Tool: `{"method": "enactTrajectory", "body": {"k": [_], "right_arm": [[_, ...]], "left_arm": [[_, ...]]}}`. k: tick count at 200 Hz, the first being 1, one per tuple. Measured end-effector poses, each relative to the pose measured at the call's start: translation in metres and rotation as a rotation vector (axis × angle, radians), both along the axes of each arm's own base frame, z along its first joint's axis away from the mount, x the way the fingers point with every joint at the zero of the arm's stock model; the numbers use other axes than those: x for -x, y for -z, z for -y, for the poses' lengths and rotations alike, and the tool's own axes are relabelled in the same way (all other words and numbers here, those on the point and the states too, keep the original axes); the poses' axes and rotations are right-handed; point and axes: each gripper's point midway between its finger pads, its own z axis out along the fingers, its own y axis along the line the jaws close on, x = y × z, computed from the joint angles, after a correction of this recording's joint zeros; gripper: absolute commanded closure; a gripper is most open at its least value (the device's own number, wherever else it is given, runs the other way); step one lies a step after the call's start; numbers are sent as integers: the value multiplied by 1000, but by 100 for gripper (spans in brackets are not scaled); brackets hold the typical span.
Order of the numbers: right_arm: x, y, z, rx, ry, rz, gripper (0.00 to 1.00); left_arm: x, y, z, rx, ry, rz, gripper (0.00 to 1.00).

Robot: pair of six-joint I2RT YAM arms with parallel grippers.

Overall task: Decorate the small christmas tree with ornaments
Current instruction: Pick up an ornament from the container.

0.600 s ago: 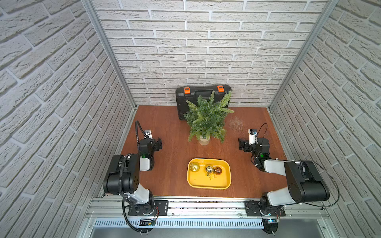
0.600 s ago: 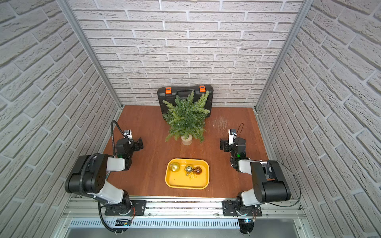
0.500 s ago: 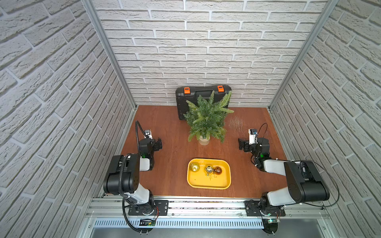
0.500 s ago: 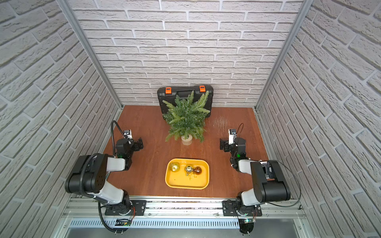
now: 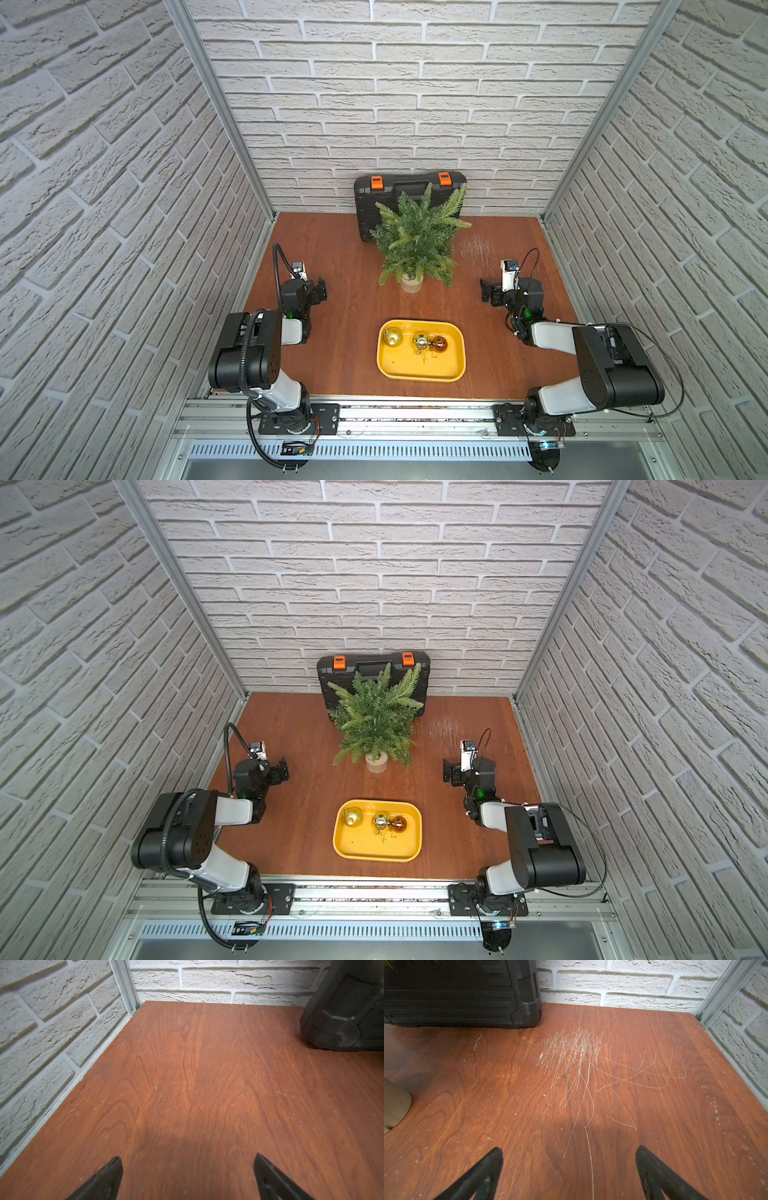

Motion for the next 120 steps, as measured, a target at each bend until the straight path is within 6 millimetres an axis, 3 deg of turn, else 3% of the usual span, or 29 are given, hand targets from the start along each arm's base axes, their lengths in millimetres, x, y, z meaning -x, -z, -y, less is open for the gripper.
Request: {"method": "enactTrajectory", "body": {"k": [88,120], "right_arm": [[0,0,0,0,0,0,0],[-4,-3,-5,0,-31,-61,9]], "left_arm": [[0,0,0,0,0,0,2],[3,-4,-4,-8,-21,-12,2]]}}
